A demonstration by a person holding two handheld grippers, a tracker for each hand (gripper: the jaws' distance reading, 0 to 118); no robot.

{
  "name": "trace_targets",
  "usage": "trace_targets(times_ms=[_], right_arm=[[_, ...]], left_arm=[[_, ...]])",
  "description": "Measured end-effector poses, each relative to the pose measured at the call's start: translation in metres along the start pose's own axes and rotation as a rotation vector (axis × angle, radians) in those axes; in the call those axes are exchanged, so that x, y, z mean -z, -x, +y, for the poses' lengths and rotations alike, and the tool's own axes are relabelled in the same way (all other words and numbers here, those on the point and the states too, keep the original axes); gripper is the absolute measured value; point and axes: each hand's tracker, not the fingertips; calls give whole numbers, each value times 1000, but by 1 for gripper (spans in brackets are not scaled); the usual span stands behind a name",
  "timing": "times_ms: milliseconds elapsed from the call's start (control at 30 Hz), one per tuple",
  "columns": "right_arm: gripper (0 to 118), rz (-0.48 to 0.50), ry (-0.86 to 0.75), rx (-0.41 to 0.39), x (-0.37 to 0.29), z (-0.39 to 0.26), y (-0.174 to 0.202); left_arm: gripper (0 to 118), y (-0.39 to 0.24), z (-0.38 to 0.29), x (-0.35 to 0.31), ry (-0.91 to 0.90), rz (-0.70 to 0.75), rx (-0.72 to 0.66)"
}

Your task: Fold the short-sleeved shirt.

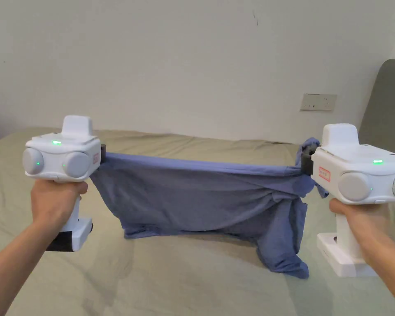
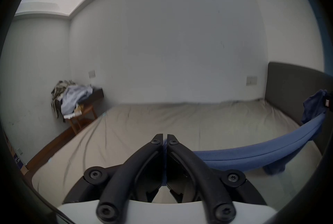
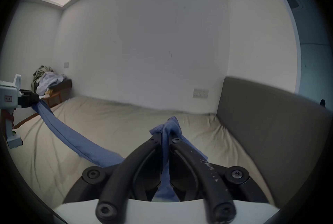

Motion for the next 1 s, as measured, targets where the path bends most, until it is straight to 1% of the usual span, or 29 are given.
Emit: trace_targets(times_ms=[67, 100, 133, 167, 233, 300, 400, 467, 533, 633, 767, 833, 867, 900, 1000], right_arm=[[7, 16, 58, 31, 1, -37, 5], [7, 21, 90, 33, 10, -56, 3], [7, 18, 124, 41, 10, -76, 5], [7, 35, 164, 49, 7, -95, 6], [7, 52, 221, 83, -1, -132, 6], [7, 59, 274, 107, -16, -166, 6], [7, 70, 326, 116, -47, -208, 7], [7, 80, 364, 152, -68, -233, 5], [7, 82, 392, 179, -95, -253, 6], [7, 75, 395, 193, -133, -273, 4], [7, 71, 434, 262, -176, -293, -1], [7, 78, 446, 263, -194, -304, -2], [7, 73, 469, 250, -203, -310, -1], [7, 67, 494, 230, -211, -316, 1], [7, 34, 574, 220, -226, -338, 2]], left_arm=[[1, 2, -41, 0, 74, -13, -12], [1, 4, -62, -4, 105, -15, -19], [1, 6, -85, -7, 137, -23, -30], [1, 10, -107, -5, 192, -29, -30], [1, 15, -149, -18, 246, -43, -51], [1, 20, -189, -38, 315, -53, -62], [1, 30, -235, -69, 387, -64, -91], [1, 38, -260, -92, 413, -72, -126], [1, 43, -276, -115, 420, -70, -128], [1, 50, -296, -155, 434, -75, -132], [1, 56, -310, -203, 465, -87, -122], [1, 55, -318, -225, 482, -91, -97], [1, 54, -322, -234, 504, -88, -72], [1, 54, -326, -240, 532, -83, -51], [1, 53, -342, -249, 612, -76, -27]])
